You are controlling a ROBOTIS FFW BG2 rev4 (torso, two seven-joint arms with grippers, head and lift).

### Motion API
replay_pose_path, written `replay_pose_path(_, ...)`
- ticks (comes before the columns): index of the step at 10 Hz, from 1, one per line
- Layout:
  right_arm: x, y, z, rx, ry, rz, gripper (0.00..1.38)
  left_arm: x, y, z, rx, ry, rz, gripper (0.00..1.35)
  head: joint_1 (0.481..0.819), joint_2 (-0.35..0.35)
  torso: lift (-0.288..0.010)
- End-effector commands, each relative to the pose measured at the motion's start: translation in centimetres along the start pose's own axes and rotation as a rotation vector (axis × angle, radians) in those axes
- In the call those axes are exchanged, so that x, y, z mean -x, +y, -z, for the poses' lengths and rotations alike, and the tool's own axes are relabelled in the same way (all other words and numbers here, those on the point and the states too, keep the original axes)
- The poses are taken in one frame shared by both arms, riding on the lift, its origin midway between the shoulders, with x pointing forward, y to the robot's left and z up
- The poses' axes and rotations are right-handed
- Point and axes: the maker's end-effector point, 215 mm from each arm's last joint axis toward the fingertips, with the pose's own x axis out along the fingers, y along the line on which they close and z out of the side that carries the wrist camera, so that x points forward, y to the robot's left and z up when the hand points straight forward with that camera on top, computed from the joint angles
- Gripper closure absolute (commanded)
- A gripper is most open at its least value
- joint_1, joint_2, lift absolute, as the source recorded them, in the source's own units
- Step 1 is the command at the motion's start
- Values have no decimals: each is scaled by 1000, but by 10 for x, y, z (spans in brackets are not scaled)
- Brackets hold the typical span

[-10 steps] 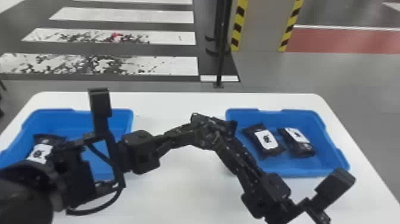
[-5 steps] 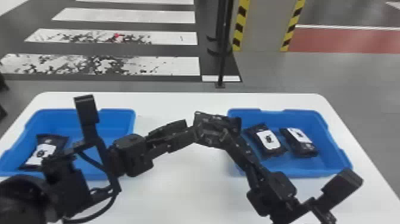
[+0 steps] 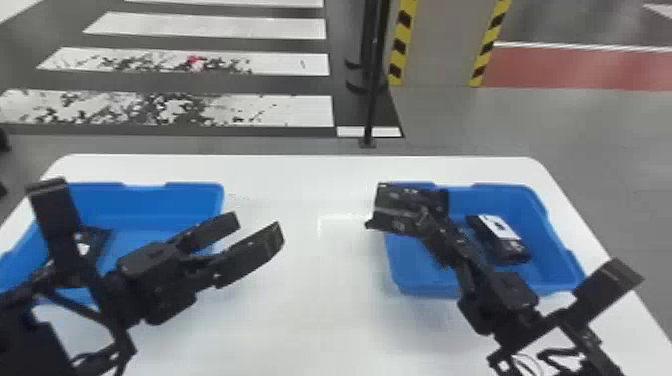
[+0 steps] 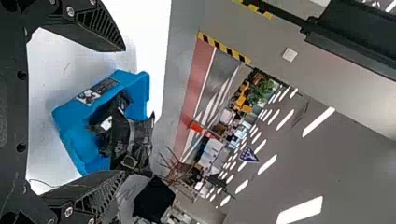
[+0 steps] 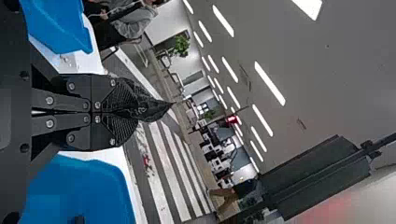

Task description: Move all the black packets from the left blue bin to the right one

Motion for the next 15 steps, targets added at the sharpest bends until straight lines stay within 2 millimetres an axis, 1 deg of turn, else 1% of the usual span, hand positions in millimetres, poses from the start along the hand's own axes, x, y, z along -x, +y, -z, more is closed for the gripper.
replay_pose_path(1,-4,-22,4,20,31,26,1276,27,13,4,6,-2,-66,127,695,-55,-185)
replay_pose_path(2,-9,-38,20,23,87,43,1276,42,23,4,7,-8,-108,127,695,-52,-185)
replay_pose_path(3,-10,-54,28,47,133,66,1274,51,29,2,4,-15,-132,128,695,-35,-185)
replay_pose_path(4,-8,-71,30,67,145,95,1208,56,31,1,3,-17,-143,128,695,-22,-185)
replay_pose_path(5,-2,-93,25,108,146,146,1171,58,32,0,1,-19,-150,128,695,-25,-185)
replay_pose_path(6,1,-105,17,134,125,179,1171,61,33,0,3,-20,-153,128,695,-31,-185)
replay_pose_path(7,2,-112,20,105,124,189,1122,62,33,3,8,-16,-155,128,695,-56,-185)
replay_pose_path(8,5,-113,22,91,122,195,664,63,35,3,6,-14,-160,128,695,-69,-185)
replay_pose_path(9,8,-109,20,93,117,195,171,65,38,0,-6,-17,-171,128,695,-74,-185)
replay_pose_path(10,14,-104,15,107,104,196,30,70,46,-3,-18,-20,-194,125,695,-74,-185)
replay_pose_path(11,24,-91,0,137,58,198,130,77,61,-6,-37,-7,-241,128,695,-65,-185)
replay_pose_path(12,37,-75,-16,183,26,205,191,91,83,-4,-54,32,-313,128,695,-52,-185)
replay_pose_path(13,41,-55,-18,199,14,198,214,110,106,-10,-75,39,-387,128,695,-25,-185)
replay_pose_path(14,49,-40,-26,240,6,212,214,127,128,-17,-104,53,-467,127,695,-5,-185)
replay_pose_path(15,61,-34,-24,248,18,234,213,137,144,-21,-122,76,-522,128,695,53,-185)
